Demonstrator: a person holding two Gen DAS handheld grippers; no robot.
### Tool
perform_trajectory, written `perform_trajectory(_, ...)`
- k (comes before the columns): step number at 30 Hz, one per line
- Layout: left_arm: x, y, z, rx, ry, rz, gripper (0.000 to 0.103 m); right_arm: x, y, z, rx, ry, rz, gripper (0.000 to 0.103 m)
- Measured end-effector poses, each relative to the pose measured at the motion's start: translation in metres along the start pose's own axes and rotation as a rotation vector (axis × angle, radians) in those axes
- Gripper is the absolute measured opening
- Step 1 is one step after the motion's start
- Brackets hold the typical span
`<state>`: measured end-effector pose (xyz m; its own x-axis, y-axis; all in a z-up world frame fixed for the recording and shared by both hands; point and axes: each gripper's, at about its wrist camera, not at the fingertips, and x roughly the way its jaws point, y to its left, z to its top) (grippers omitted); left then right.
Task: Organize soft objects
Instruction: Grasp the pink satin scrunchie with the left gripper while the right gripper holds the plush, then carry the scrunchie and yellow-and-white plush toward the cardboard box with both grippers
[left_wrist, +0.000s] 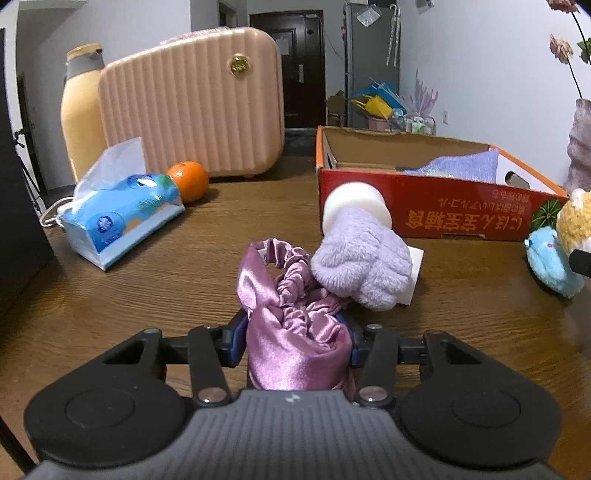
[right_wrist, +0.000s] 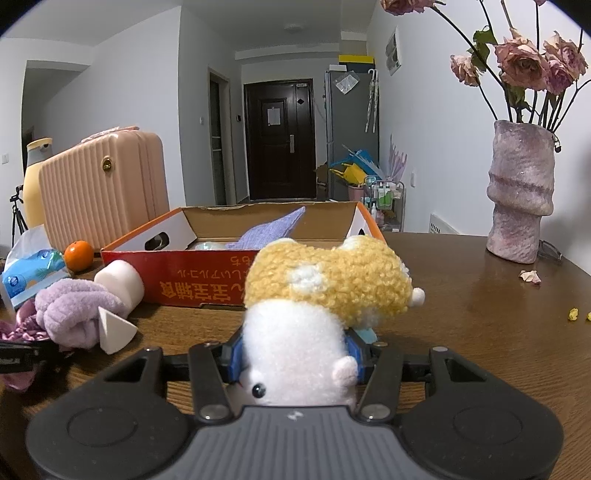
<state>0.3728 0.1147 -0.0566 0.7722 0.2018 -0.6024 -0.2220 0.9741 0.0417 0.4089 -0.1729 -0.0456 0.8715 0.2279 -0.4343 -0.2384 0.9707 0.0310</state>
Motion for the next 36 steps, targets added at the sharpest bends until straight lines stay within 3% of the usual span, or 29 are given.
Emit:
perform_trajectory(16, -0.058, 0.013, -0.005, -0.050, -0.171, 0.055, 0.049, -0.020, 0.005, -0.004, -0.011, -0.042, 0.000, 0.050)
perform_trajectory(26, -0.088, -0.005, -0.003, -0.070, -0.246, -0.004, 0.049, -0.041, 0.023, -0.002, -0.033, -0.101, 0.006, 0.051)
perform_trajectory(36, -0.092, -0.035, -0.001, -0.049, -0.260, -0.053, 0.049, -0.047, 0.035, 0.001, -0.044, -0.131, 0.023, 0.051)
